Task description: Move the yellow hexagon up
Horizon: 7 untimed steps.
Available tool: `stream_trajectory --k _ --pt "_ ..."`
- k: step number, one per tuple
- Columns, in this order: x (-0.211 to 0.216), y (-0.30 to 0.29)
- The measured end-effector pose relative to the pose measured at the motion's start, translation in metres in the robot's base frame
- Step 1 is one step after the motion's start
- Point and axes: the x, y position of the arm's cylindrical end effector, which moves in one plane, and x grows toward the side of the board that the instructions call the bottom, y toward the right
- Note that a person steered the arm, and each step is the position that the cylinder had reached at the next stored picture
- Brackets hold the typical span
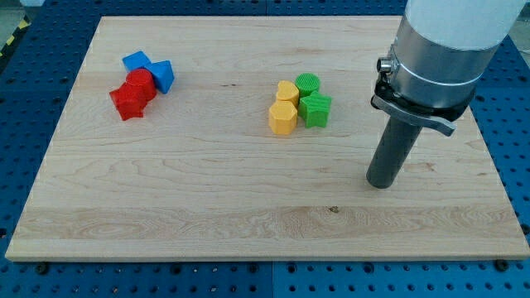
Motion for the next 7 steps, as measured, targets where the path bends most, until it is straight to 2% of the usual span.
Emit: stream_trajectory --k 1,3,4,6,7 --pt "-0.002 -0.003" --pt "0.001 -0.104" --pt "0.001 -0.104" --pt "-0.058 -0.104" --pt "-0.062 -0.104"
